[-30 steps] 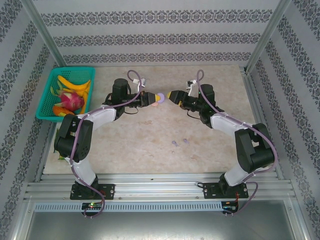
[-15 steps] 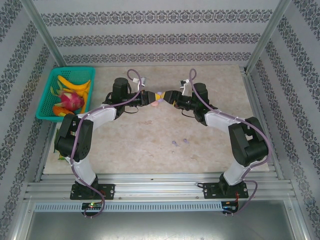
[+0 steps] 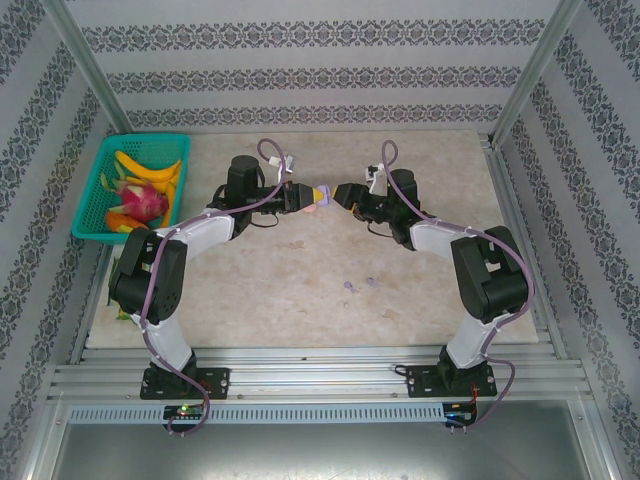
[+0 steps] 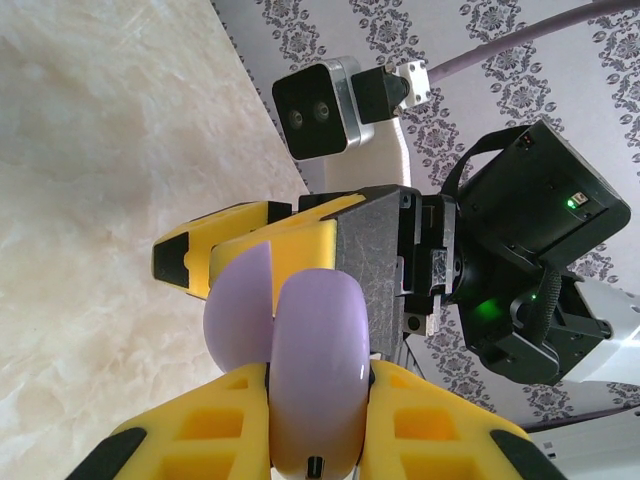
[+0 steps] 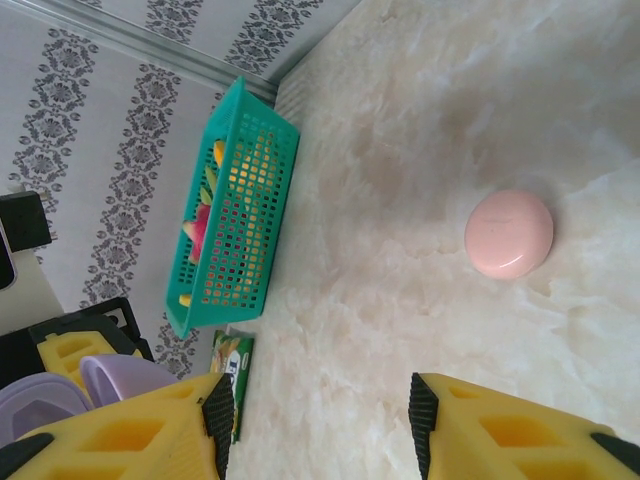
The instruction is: Insert the wireless bluetooth earbuds into the charging case
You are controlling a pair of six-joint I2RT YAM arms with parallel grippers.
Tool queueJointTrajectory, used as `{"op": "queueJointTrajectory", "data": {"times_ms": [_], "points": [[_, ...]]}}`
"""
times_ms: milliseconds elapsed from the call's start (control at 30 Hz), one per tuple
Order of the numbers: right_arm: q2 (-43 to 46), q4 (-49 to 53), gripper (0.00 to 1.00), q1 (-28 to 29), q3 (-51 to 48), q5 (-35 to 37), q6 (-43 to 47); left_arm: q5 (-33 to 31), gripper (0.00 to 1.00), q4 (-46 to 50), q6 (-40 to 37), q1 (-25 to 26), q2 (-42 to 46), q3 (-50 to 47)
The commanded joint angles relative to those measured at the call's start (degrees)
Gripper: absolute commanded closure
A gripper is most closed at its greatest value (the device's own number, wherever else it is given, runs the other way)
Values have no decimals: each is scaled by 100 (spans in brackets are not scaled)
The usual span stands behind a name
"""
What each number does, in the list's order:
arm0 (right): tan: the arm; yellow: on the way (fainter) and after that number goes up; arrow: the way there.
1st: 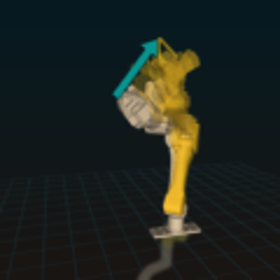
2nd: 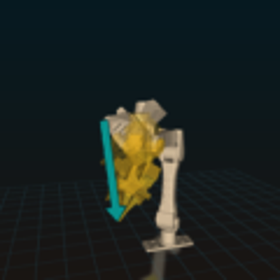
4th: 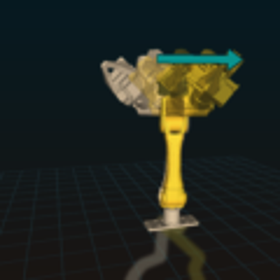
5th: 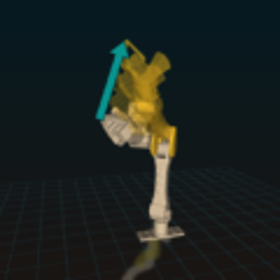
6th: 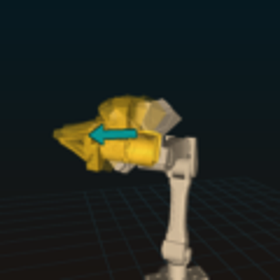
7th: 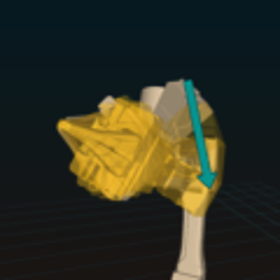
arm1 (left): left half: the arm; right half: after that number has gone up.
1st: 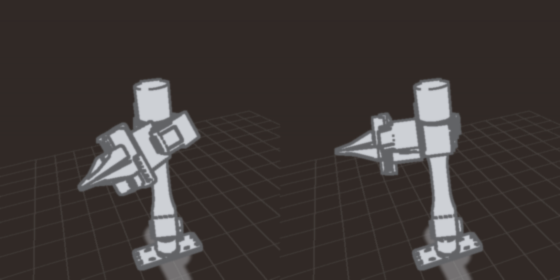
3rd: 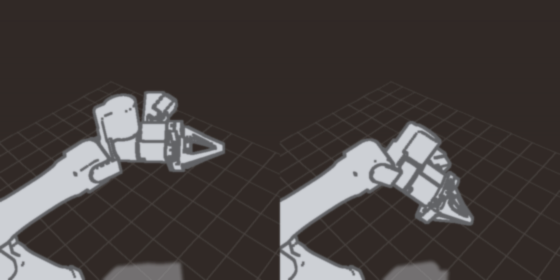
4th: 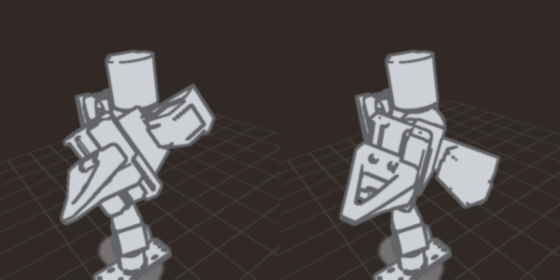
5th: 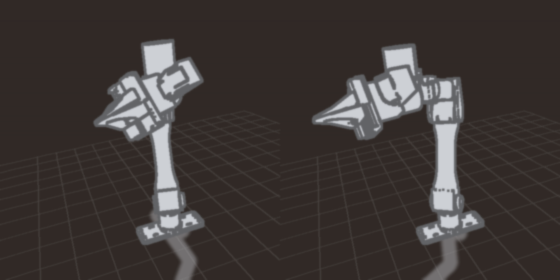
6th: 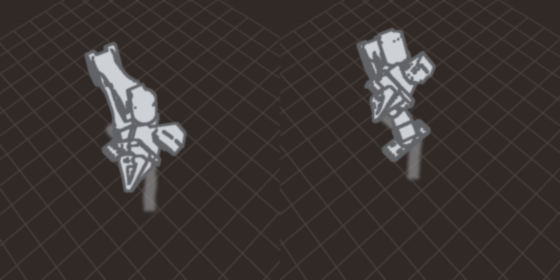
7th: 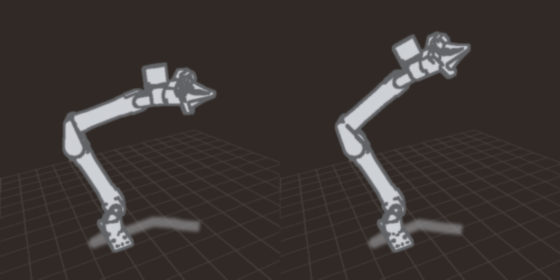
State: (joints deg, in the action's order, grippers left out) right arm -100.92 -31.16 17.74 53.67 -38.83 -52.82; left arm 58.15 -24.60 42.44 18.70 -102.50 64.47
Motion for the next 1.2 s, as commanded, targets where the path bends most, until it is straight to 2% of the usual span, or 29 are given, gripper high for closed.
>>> {"op": "queueJointTrajectory", "data": {"times_ms": [0,200,433,733,1167], "points": [[274,-156,48,-108,-224,-52,-1,126,100,-160,-81,51,73,188],[744,-77,48,-454,-520,-601,351,225,100,-187,-34,47,-14,220],[660,-77,48,-404,-269,-1162,570,313,100,-119,10,47,-29,342],[471,12,49,-144,-9,-1176,635,346,100,-33,12,62,-64,409],[302,76,54,-116,168,-1101,646,416,100,20,9,148,-88,461]]}}
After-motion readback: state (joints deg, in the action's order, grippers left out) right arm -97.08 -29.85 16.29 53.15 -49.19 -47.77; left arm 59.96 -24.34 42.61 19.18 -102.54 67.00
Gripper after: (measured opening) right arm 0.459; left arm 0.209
